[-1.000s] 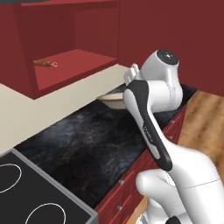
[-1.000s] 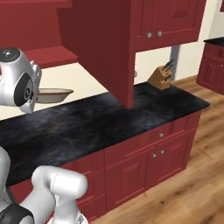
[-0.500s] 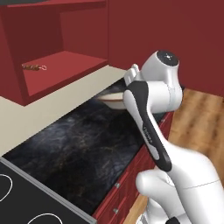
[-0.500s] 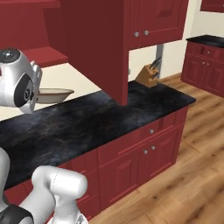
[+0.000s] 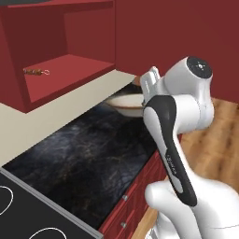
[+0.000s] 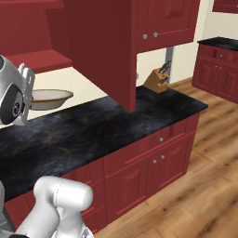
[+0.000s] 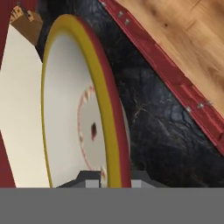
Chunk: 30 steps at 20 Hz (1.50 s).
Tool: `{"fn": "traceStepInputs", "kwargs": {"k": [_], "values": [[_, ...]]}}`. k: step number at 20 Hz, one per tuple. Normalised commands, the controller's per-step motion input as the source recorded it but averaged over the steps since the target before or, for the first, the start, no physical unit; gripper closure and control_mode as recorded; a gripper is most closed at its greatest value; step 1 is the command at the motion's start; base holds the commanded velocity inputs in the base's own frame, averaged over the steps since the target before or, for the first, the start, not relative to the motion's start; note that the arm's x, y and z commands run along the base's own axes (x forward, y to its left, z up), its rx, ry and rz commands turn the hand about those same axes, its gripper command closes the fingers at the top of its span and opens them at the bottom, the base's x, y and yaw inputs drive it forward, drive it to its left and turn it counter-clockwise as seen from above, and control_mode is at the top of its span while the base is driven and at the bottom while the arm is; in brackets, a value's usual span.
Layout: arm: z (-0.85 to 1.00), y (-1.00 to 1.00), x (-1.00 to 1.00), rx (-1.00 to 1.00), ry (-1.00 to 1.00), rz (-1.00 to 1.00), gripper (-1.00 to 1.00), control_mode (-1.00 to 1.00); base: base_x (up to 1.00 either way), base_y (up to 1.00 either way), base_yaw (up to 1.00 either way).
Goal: Pick the mug and place it in the sink. Pick the bowl and place it in the open cabinet and then close the cabinet.
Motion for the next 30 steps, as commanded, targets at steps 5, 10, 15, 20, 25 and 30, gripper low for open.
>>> {"fn": "traceStepInputs", "kwargs": {"k": [5, 10, 15, 20, 25, 30], "values": [[0.59, 0.0, -0.48, 0.0, -0.14, 0.01, 1.0, -1.0, 0.0, 0.0, 0.0], [0.65, 0.0, -0.23, 0.0, -0.18, 0.0, 1.0, -1.0, 0.0, 0.0, 0.0], [0.47, 0.02, -0.02, 0.01, -0.07, 0.06, 1.0, -1.0, 0.0, 0.0, 0.0], [0.12, 0.02, 0.0, 0.1, 0.0, 0.28, 1.0, -1.0, 0.0, 0.0, 0.0], [0.02, 0.21, 0.0, 0.03, -0.15, 0.29, 1.0, -1.0, 0.0, 0.0, 0.0], [0.0, 0.37, 0.29, 0.0, -0.21, 0.17, 1.0, -1.0, 0.0, 0.0, 0.0]]}}
